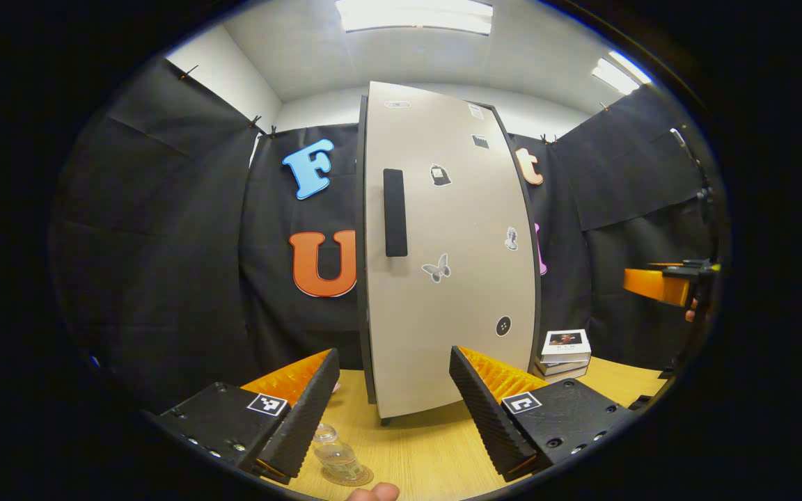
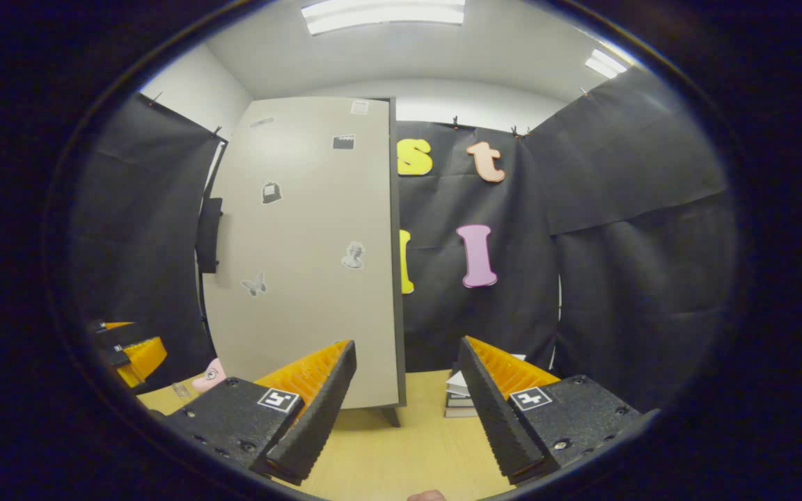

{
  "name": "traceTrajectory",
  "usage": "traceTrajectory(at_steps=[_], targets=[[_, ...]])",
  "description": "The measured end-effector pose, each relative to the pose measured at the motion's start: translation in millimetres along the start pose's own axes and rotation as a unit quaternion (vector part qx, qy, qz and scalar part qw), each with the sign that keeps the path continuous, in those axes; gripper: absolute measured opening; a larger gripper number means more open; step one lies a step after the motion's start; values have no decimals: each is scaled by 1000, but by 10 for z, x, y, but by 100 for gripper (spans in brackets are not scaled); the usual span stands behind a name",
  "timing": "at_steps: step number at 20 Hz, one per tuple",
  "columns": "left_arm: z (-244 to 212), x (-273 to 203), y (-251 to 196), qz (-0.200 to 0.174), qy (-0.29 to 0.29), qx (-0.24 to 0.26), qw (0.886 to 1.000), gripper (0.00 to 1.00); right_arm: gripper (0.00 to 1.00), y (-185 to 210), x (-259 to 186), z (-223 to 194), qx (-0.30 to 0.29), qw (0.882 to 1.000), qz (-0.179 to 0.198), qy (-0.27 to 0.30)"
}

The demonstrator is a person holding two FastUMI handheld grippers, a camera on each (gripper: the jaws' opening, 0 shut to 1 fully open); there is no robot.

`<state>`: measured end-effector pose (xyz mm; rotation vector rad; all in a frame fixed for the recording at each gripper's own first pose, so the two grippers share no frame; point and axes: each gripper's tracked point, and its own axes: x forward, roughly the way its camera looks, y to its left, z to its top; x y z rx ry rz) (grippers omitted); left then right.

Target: Open the cabinet door with the right hand, grasp the bottle in the cabinet with the left hand and place it on the coaster, then close the cabinet door with the right hand.

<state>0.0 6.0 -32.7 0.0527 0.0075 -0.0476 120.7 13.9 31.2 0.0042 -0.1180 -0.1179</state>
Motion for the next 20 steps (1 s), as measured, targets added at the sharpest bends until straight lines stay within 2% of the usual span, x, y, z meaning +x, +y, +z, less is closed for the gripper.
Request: traceTrajectory(at_steps=[5, 10, 15, 20], targets=[[85, -10, 14, 19, -11, 0, 1000, 96, 95, -449, -330, -3, -5, 998, -64, -16], [77, -24, -9, 31, -17, -4, 999, 96, 95, -646, -365, 340, 14, 995, -71, -62], [29, -5, -41, 27, -14, -6, 1000, 96, 98, -617, -182, 200, 37, 996, -70, -44], [22, 40, -28, 29, -16, -5, 999, 96, 98, -532, -137, 192, 21, 998, -53, -39]])
